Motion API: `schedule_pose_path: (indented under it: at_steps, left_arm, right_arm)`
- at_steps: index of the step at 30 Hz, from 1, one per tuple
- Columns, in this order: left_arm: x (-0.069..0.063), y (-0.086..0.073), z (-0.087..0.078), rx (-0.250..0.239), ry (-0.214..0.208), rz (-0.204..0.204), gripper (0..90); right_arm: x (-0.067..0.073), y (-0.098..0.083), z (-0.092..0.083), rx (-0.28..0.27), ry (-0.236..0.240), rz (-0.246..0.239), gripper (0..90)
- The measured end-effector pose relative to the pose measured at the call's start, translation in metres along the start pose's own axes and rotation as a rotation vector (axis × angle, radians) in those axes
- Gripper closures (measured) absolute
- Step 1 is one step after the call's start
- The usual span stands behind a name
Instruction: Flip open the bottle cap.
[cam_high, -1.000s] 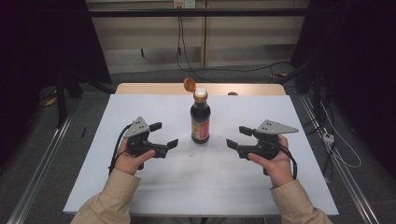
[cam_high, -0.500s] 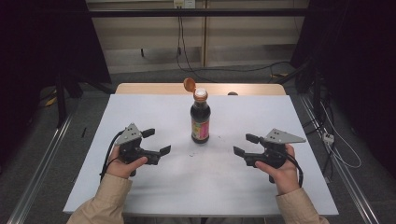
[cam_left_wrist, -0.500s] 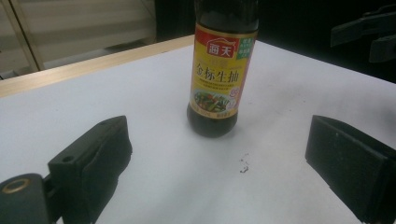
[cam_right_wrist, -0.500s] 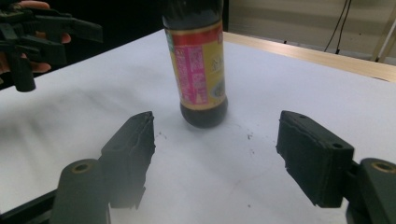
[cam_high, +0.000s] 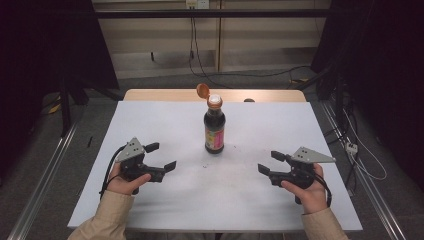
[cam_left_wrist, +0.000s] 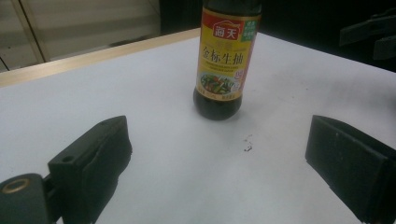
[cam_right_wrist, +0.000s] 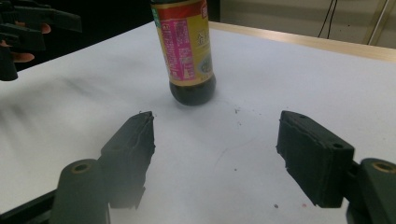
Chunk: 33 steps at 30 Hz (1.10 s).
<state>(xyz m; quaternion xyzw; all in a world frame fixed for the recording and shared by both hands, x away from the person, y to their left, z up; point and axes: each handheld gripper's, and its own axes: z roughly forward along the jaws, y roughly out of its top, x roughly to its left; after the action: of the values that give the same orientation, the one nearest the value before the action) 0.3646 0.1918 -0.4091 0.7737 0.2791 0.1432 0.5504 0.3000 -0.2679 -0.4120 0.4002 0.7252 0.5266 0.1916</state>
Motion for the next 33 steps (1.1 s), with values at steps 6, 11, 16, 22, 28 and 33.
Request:
schedule_pose_path:
  at_steps: [6, 11, 16, 22, 28, 33]
  left_arm:
    - [0.001, -0.006, -0.006, 0.011, 0.001, 0.008, 6.5]
    - [0.001, -0.009, -0.012, 0.004, -0.002, 0.001, 6.3]
    - [0.002, -0.012, -0.017, 0.009, 0.007, -0.001, 6.3]
    - [0.004, -0.016, -0.023, 0.007, 0.009, -0.023, 6.3]
    - [0.006, -0.021, -0.027, 0.014, 0.015, -0.023, 6.3]
    - [0.008, -0.024, -0.031, 0.015, 0.026, -0.032, 6.3]
  right_arm:
    - [0.0, -0.01, -0.005, 0.003, -0.001, 0.0, 27.6]
    - [0.0, -0.016, -0.007, 0.005, -0.007, -0.006, 27.6]
    - [-0.003, -0.017, -0.011, -0.01, -0.013, -0.005, 27.6]
    - [-0.006, -0.022, -0.014, -0.006, -0.014, 0.004, 27.5]
    - [-0.009, -0.026, -0.018, -0.004, -0.025, 0.005, 27.5]
    - [-0.011, -0.029, -0.018, -0.001, -0.032, 0.007, 27.5]
